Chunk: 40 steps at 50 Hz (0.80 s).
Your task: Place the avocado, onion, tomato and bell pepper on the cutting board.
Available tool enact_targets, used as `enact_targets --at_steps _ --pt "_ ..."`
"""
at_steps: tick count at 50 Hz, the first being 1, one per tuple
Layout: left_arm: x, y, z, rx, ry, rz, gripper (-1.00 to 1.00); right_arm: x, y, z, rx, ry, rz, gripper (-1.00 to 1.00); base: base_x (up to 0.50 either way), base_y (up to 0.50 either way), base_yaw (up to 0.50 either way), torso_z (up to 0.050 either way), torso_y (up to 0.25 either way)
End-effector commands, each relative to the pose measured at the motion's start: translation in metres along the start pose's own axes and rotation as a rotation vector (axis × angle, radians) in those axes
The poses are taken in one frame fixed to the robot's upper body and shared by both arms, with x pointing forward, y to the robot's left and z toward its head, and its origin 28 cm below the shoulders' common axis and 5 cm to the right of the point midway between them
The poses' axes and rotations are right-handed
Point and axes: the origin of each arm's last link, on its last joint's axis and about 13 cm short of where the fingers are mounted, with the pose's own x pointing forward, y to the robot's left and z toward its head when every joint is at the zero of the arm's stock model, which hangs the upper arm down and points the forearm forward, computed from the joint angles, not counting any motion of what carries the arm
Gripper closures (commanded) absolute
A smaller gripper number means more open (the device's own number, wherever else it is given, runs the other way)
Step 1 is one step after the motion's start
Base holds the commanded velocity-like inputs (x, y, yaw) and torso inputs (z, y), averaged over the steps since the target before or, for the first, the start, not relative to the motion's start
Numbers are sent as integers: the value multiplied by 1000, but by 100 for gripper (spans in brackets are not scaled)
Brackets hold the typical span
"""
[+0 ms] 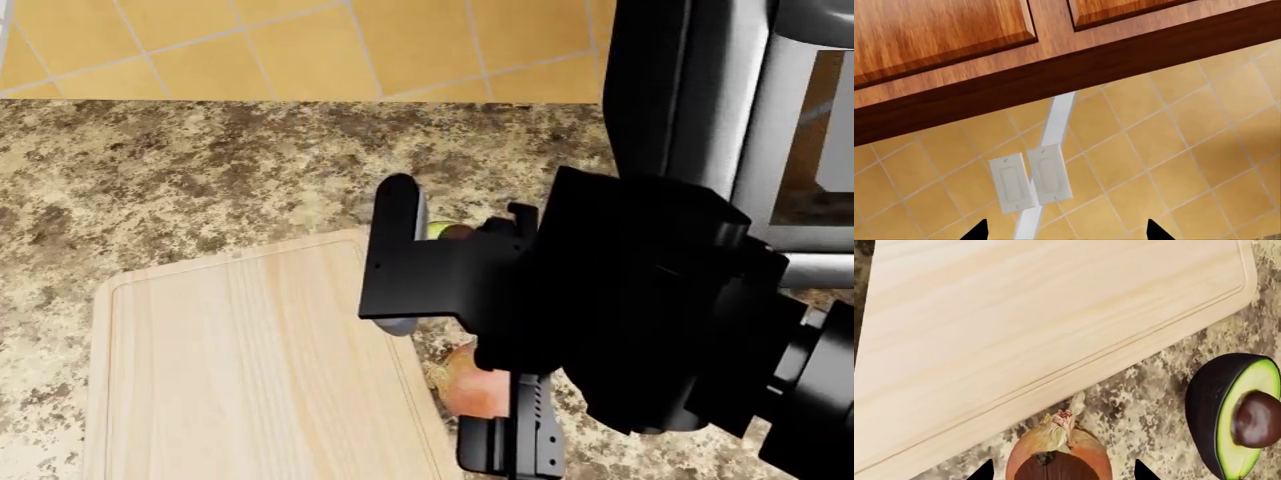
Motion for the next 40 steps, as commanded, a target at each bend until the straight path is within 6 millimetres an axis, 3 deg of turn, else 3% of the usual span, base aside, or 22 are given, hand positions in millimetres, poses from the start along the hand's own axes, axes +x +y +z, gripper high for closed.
enact_targets --at_steps 1,12,23,35,40 --pt "-1 0 0 1 2 -1 -100 4 0 -5 21 11 4 100 0 0 0 0 0" --pt "-2 0 -2 -2 3 -1 -100 -2 3 -10 37 41 20 100 0 0 0 0 0" --pt "-3 0 2 -6 -10 -5 -100 -47 6 0 6 56 -35 100 0 0 0 0 0" --pt "-3 0 6 -4 -19 -7 -100 -80 5 25 -92 -38 -138 100 0 0 0 0 0" --pt "-3 0 7 -3 -22 -8 -100 -83 1 32 -129 -79 -186 100 0 0 0 0 0"
